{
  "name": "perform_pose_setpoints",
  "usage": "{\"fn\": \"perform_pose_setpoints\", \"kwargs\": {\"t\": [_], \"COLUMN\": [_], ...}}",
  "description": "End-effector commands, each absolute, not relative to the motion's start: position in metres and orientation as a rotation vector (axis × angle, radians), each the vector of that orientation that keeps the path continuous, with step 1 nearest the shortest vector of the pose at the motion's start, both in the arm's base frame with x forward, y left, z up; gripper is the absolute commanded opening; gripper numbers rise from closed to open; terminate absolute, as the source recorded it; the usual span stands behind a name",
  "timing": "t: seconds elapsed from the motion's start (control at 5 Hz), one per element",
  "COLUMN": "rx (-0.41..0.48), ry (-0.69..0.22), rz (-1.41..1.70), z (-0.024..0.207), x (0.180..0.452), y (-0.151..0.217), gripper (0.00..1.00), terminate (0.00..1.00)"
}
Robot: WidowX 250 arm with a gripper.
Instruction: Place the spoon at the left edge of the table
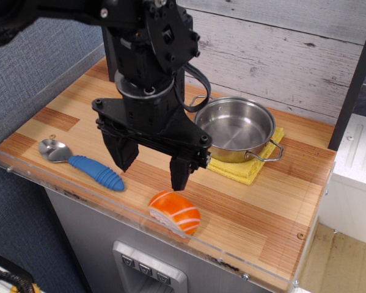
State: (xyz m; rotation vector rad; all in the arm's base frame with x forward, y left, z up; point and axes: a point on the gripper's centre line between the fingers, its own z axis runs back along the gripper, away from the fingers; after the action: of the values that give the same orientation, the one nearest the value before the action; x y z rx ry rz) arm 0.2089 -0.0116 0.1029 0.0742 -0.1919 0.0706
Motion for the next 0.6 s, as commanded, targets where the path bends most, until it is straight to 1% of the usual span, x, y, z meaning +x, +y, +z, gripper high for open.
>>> {"fn": "perform_pose_setpoints", "kwargs": {"t": [0.0,0.2,0.4], "rx": [0.074,0.082,0.075], "ry": [-0.192,-0.211,-0.18], "rz": [0.071,0.245,0.497], "z": [0.103,0.101,0.102], "x": [0.209,0.214,0.218], "y": [-0.012,0.004,0.028], "gripper": [1.0,1.0,1.0], "terminate": [0.0,0.0,0.0]}}
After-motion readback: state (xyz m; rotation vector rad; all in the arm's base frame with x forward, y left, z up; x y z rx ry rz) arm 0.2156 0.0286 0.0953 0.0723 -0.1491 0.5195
